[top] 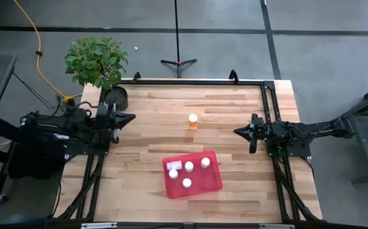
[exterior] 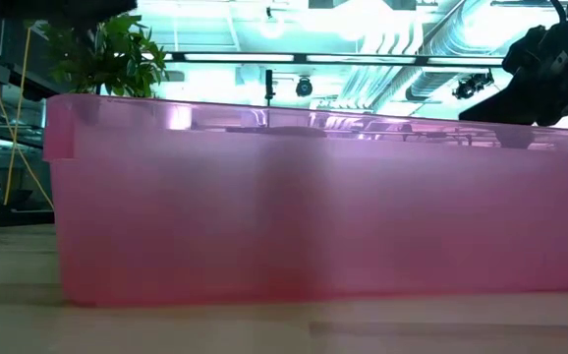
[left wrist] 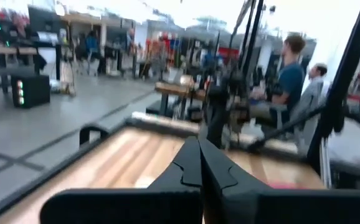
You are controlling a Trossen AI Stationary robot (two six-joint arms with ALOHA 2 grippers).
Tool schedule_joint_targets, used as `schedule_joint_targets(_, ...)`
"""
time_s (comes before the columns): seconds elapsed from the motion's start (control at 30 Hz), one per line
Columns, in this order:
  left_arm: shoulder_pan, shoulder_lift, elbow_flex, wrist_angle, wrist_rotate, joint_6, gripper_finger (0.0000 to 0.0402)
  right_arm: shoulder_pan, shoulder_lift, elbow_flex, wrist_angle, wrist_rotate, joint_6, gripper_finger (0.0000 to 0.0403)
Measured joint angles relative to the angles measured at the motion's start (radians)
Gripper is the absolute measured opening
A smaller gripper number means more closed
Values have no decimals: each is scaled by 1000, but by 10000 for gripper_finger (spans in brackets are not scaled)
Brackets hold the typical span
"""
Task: Pick and place pill bottles into a basket
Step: Put the orange pill bottle into the bin
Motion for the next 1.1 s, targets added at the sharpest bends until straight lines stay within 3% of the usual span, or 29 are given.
schedule_joint_targets(0.27,0,-145,-152,-43,5,-31,39,0,0,2,40,19,14,0)
schedule_joint_targets(0.4,0,-221,-216,-42,22,-32,22,0,0,3,47,34,26,0)
schedule_joint_targets(0.57,0,-216,-260,-32,76,-83,23,0,0,3,46,34,27,0)
schedule_joint_targets(0.73,0,-216,-276,-29,91,-145,48,0,0,3,50,35,27,0)
schedule_joint_targets(0.9,0,-217,-276,-27,102,-125,24,0,0,3,50,65,30,4)
schedule_joint_targets(1.1,0,-217,-276,-34,113,-138,28,0,1,3,75,152,31,53)
